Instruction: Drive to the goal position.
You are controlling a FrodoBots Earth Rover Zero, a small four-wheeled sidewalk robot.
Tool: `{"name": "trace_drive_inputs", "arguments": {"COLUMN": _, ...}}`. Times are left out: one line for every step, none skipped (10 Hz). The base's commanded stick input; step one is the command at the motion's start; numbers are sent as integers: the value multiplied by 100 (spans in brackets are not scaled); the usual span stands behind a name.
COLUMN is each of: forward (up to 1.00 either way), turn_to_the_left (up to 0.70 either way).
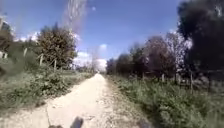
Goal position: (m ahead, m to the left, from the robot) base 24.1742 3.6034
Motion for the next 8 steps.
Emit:
{"name": "trace_drive_inputs", "arguments": {"forward": 70, "turn_to_the_left": 0}}
{"name": "trace_drive_inputs", "arguments": {"forward": 70, "turn_to_the_left": 0}}
{"name": "trace_drive_inputs", "arguments": {"forward": 70, "turn_to_the_left": 0}}
{"name": "trace_drive_inputs", "arguments": {"forward": 70, "turn_to_the_left": 0}}
{"name": "trace_drive_inputs", "arguments": {"forward": 70, "turn_to_the_left": 0}}
{"name": "trace_drive_inputs", "arguments": {"forward": 70, "turn_to_the_left": 0}}
{"name": "trace_drive_inputs", "arguments": {"forward": 70, "turn_to_the_left": 0}}
{"name": "trace_drive_inputs", "arguments": {"forward": 70, "turn_to_the_left": 0}}
